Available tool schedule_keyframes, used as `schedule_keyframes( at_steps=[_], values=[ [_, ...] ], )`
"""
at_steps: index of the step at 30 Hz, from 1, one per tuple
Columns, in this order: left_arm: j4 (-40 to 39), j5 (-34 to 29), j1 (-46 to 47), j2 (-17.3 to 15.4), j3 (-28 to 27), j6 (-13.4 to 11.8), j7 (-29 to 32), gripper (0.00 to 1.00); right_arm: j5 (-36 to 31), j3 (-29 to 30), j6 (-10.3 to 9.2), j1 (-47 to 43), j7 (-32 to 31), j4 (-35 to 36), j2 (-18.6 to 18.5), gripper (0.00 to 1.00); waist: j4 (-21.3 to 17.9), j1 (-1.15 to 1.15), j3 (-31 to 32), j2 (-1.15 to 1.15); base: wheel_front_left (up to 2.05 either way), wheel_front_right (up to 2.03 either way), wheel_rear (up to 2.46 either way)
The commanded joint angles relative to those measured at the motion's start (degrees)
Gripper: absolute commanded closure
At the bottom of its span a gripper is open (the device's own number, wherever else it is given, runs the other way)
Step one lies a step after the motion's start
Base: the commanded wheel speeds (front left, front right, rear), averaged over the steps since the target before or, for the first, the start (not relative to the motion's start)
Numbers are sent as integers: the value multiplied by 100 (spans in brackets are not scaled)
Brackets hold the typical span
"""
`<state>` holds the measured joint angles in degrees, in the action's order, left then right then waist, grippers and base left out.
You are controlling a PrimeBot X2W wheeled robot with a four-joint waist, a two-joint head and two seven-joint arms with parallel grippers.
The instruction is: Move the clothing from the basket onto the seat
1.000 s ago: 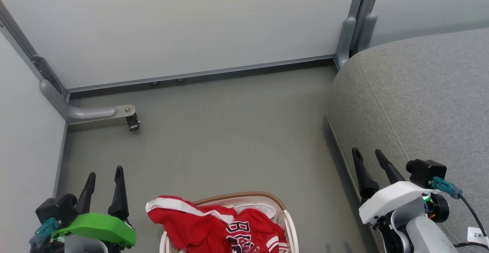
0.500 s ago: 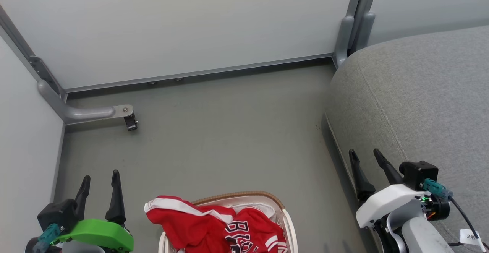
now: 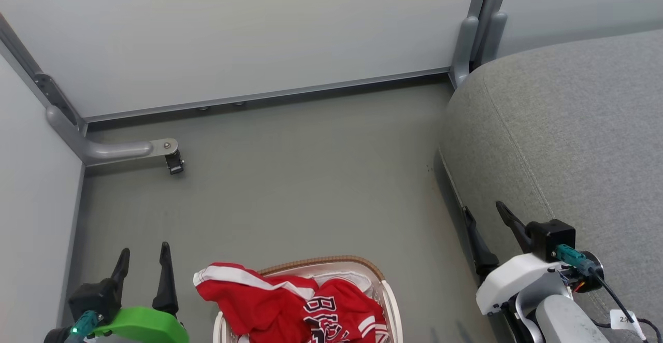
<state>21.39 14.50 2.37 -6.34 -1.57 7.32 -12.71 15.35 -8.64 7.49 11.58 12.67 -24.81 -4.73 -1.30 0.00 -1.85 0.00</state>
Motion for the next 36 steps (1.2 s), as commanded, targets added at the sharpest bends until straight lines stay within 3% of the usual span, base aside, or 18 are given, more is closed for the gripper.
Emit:
schedule_keyframes(
  at_steps=[1,10,16,36],
  values=[
    [50,-57,-9,-9,83,19,-53,0,-140,-38,0,148,64,0,-28,0,-20,0,-127,0,0,0,0],
    [507,211,466,-169,915,19,-150,0,-627,-181,-1,586,154,110,40,0,-161,0,-996,0,0,0,0],
    [967,700,961,-311,1782,21,-211,0,-986,-239,-1,964,210,193,103,0,-347,0,-1755,0,0,0,0],
    [3551,2812,2887,-64,4691,23,-102,0,-1474,-328,-1,1543,259,374,167,0,-820,0,-3515,0,0,0,0]
  ],
)
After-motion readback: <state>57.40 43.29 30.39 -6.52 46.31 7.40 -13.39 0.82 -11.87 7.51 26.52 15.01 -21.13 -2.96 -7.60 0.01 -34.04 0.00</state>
